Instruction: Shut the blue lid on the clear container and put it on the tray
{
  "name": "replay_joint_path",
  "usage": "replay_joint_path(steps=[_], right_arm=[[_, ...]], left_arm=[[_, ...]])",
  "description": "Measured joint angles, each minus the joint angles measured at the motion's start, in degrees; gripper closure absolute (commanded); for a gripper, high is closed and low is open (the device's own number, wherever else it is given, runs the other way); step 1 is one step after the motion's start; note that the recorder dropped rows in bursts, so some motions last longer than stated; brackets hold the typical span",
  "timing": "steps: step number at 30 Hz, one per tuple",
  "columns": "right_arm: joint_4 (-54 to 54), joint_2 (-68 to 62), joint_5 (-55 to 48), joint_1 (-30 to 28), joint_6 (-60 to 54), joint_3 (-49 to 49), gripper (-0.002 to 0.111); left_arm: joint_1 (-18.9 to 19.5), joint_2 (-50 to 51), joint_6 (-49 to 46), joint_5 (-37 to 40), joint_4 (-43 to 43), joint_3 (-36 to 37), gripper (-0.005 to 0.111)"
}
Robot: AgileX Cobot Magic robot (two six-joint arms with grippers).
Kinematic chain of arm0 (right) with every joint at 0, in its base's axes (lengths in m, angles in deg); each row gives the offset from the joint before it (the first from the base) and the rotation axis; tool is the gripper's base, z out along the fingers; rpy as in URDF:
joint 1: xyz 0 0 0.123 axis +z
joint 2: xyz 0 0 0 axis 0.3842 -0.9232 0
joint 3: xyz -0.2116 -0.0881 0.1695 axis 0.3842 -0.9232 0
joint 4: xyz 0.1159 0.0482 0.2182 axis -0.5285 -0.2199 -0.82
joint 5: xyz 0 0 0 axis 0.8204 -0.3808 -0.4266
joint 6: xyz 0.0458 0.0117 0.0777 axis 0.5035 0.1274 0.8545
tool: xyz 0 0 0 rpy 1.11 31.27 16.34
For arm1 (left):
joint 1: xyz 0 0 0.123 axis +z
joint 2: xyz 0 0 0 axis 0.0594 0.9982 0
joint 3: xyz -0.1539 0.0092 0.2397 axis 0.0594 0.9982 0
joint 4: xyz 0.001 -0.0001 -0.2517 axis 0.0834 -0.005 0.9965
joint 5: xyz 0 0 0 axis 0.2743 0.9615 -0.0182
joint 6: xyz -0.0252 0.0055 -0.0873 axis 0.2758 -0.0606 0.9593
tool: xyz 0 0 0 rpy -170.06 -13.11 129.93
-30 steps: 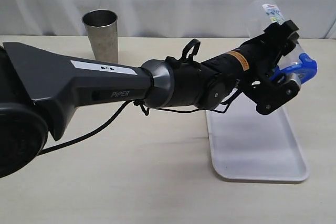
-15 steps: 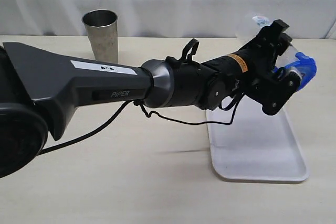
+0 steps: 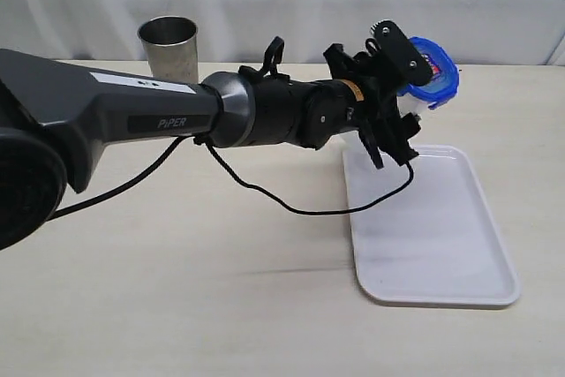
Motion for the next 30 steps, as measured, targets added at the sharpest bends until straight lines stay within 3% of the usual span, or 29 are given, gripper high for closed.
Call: replay_joint_path(steps=[5, 9, 15, 19, 25, 30], right_arm=[[0.00, 0.00, -0.10, 0.00, 0.00, 0.00, 0.104], [0.00, 0.00, -0.10, 0.00, 0.00, 0.00, 0.104], [0.00, 0.00, -0.10, 0.00, 0.09, 0.00, 0.104], [0.00, 0.00, -0.10, 0.00, 0.09, 0.00, 0.104], [0.00, 0.03, -0.20, 0.00, 0.09, -0.28, 0.104], [0.27, 0.03, 0.17, 0.00, 0.09, -1.33, 0.104]], left_arm=[[0.20, 0.00, 14.14, 0.52, -0.32, 0.00, 0.107], [0.20, 0.00, 29.50, -2.17, -8.06, 0.00, 0.107], [0.20, 0.00, 62.90, -12.94, -38.01, 0.00, 0.107], [1.16, 0.38, 82.65, -29.01, -63.41, 0.00, 0.107], [2.09, 1.32, 94.51, -36.99, -83.31, 0.00, 0.107], [3.46, 4.48, 98.67, -40.55, -94.03, 0.00, 0.107]])
